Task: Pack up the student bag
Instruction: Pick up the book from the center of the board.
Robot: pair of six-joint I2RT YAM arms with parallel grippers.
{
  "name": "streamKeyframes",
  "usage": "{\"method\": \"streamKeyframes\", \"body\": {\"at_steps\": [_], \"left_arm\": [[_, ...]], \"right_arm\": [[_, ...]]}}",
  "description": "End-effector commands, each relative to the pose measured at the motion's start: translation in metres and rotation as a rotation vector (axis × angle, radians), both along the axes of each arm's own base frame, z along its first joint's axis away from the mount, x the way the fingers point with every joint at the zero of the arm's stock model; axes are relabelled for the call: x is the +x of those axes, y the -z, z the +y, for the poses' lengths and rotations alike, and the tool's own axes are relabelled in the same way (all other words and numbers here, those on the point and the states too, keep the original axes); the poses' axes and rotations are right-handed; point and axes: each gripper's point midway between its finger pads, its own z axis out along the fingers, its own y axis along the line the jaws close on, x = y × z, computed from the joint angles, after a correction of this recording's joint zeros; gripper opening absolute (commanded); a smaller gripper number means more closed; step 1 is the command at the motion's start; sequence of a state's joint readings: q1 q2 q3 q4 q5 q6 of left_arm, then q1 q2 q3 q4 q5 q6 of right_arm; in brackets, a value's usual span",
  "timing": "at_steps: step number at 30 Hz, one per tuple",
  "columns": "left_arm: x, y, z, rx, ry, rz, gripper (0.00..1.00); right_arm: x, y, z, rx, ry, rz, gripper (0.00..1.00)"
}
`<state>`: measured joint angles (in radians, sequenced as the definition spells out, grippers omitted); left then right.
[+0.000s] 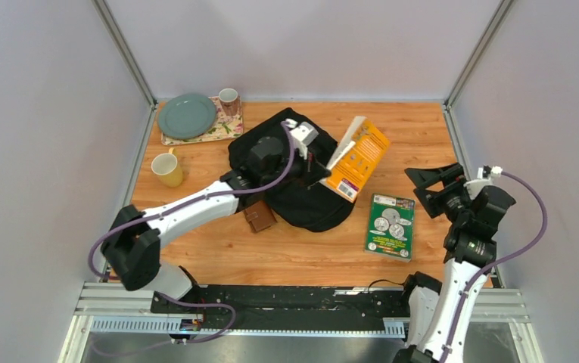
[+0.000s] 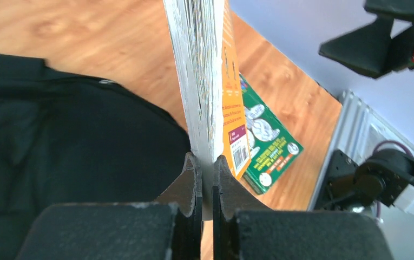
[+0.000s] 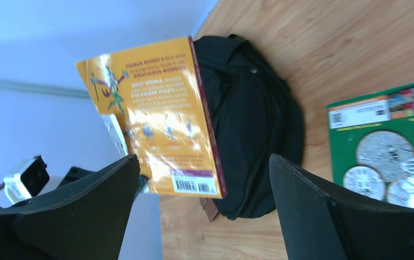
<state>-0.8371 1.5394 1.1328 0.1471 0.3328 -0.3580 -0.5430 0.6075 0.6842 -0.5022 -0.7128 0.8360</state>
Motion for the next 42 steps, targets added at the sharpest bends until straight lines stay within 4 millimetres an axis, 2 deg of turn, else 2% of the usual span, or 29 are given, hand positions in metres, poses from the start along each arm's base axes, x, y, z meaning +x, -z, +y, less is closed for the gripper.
{"method": "streamKeyframes", "body": {"at_steps": [1, 2, 3, 4, 5, 6, 7, 8, 9, 10, 12, 13, 14, 16, 17, 19, 22, 28, 32, 37, 39, 40, 42], "left_arm": [[0.011, -0.08, 0.039, -0.245, -0.176, -0.158, 0.0], [0.012, -0.089, 0.048, -0.295, -0.207, -0.169, 0.0], [0.008, -0.085, 0.064, -0.312, -0.251, -0.17, 0.0], [0.014, -0.086, 0.077, -0.335, -0.294, -0.169, 0.0], [0.013, -0.078, 0.088, -0.366, -0.325, -0.134, 0.0], [0.012, -0.089, 0.103, -0.419, -0.359, -0.141, 0.0], [0.02, -0.09, 0.119, -0.452, -0.402, -0.132, 0.0], [0.017, -0.085, 0.127, -0.517, -0.419, -0.085, 0.0], [0.015, -0.092, 0.138, -0.572, -0.436, -0.083, 0.0], [0.013, -0.092, 0.144, -0.609, -0.446, -0.072, 0.0], [0.008, -0.094, 0.156, -0.702, -0.469, -0.065, 0.0], [0.007, -0.093, 0.158, -0.744, -0.474, -0.025, 0.0], [0.002, -0.095, 0.162, -0.79, -0.466, -0.032, 0.0], [-0.001, -0.096, 0.165, -0.867, -0.457, 0.025, 0.0], [-0.005, -0.096, 0.167, -0.904, -0.447, 0.038, 0.0], [-0.006, -0.096, 0.167, -0.966, -0.431, 0.092, 0.0], [-0.01, -0.098, 0.168, -1.026, -0.404, 0.126, 0.0], [-0.01, -0.094, 0.159, -1.022, -0.412, 0.13, 0.0], [-0.009, -0.086, 0.158, -1.008, -0.436, 0.136, 0.0], [-0.006, -0.078, 0.158, -0.996, -0.466, 0.153, 0.0], [-0.005, -0.073, 0.156, -0.995, -0.468, 0.175, 0.0], [-0.006, -0.073, 0.155, -0.999, -0.46, 0.185, 0.0], [-0.006, -0.067, 0.149, -0.992, -0.451, 0.214, 0.0]], "right_arm": [[-0.003, -0.038, 0.056, 0.006, -0.208, -0.136, 0.93], [0.002, -0.036, 0.057, -0.013, -0.18, -0.125, 0.93], [0.002, -0.034, 0.064, -0.019, -0.193, -0.12, 0.93], [0.0, -0.026, 0.084, -0.009, -0.262, -0.098, 0.93], [0.004, -0.03, 0.092, 0.003, -0.281, -0.125, 0.93], [0.004, -0.027, 0.102, 0.018, -0.314, -0.12, 0.93], [0.001, -0.02, 0.124, 0.035, -0.392, -0.091, 0.93], [0.005, -0.019, 0.132, 0.051, -0.396, -0.096, 0.93], [0.006, -0.017, 0.14, 0.058, -0.413, -0.095, 0.93], [0.002, -0.012, 0.16, 0.074, -0.469, -0.082, 0.93], [0.009, -0.016, 0.178, 0.114, -0.474, -0.132, 0.93], [0.002, -0.017, 0.195, 0.128, -0.523, -0.145, 0.94], [0.006, -0.021, 0.2, 0.138, -0.511, -0.174, 0.94], [0.003, -0.01, 0.216, 0.165, -0.539, -0.152, 0.94], [0.005, -0.019, 0.22, 0.184, -0.535, -0.198, 0.94], [0.003, -0.016, 0.231, 0.198, -0.555, -0.21, 0.94], [0.009, -0.013, 0.236, 0.19, -0.519, -0.22, 0.94], [0.013, -0.033, 0.257, 0.22, -0.525, -0.319, 0.93], [0.013, -0.045, 0.266, 0.234, -0.541, -0.378, 0.91], [0.018, -0.044, 0.267, 0.207, -0.523, -0.394, 0.88], [0.021, -0.05, 0.266, 0.203, -0.511, -0.42, 0.88], [0.022, -0.053, 0.265, 0.198, -0.505, -0.428, 0.83], [0.024, -0.065, 0.269, 0.187, -0.512, -0.453, 0.8]]}}
